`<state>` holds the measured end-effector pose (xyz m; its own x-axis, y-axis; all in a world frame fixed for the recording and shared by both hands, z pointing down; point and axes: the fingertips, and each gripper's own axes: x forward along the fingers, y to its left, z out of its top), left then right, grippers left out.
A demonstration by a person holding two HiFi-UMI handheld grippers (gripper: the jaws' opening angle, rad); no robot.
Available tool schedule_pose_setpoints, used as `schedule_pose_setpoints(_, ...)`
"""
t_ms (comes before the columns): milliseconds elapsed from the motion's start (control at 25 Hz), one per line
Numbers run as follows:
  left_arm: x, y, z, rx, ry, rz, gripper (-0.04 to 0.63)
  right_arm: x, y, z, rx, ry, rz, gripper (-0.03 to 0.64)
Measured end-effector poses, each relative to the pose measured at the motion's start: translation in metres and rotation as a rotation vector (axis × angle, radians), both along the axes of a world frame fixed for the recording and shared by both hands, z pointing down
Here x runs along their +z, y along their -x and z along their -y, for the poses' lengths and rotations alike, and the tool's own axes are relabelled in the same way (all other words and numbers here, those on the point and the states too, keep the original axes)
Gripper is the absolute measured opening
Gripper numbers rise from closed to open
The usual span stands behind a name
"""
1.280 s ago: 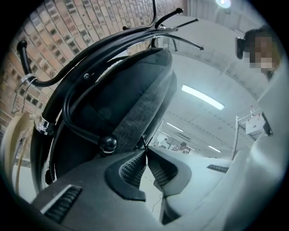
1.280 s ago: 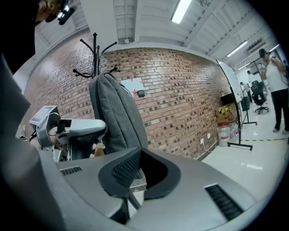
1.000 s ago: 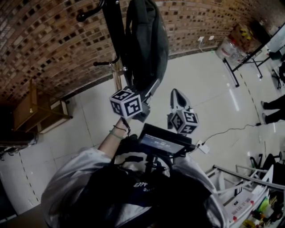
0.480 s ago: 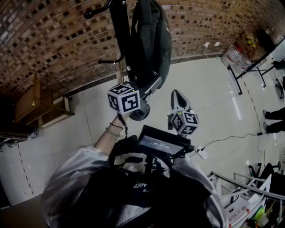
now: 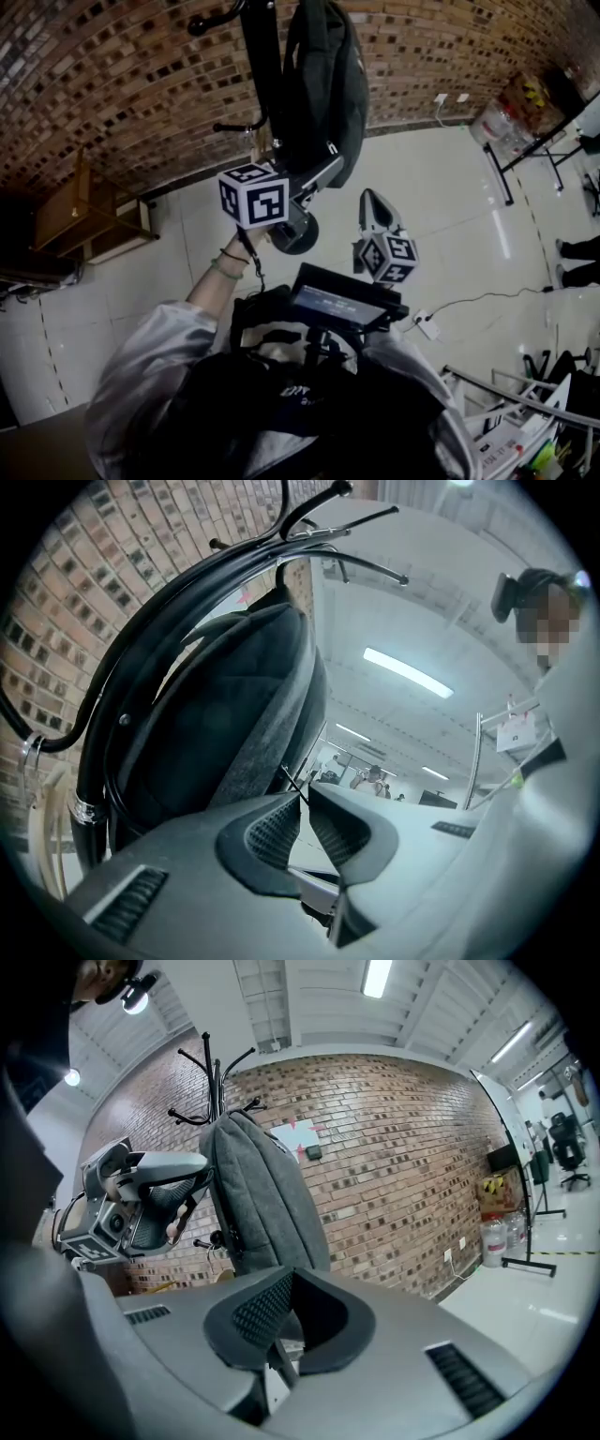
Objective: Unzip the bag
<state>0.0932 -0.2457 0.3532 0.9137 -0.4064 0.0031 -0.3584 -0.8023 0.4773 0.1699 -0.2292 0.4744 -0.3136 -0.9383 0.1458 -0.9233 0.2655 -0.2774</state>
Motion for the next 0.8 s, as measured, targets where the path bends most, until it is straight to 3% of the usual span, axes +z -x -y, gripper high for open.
schedule_pose_setpoints(400,-0.039,0.0,0.006,0.008,-0.045,-0.032,0.038,-0.003,0.003,0.002,0.002,-0.005,-0.006,0.008)
schedule_pose_setpoints(800,-0.055,0.002,0.007,0.037,-0.058,-0.005,0.043,-0.001,0.012,0.007,-0.006,-0.039,-0.002,0.008)
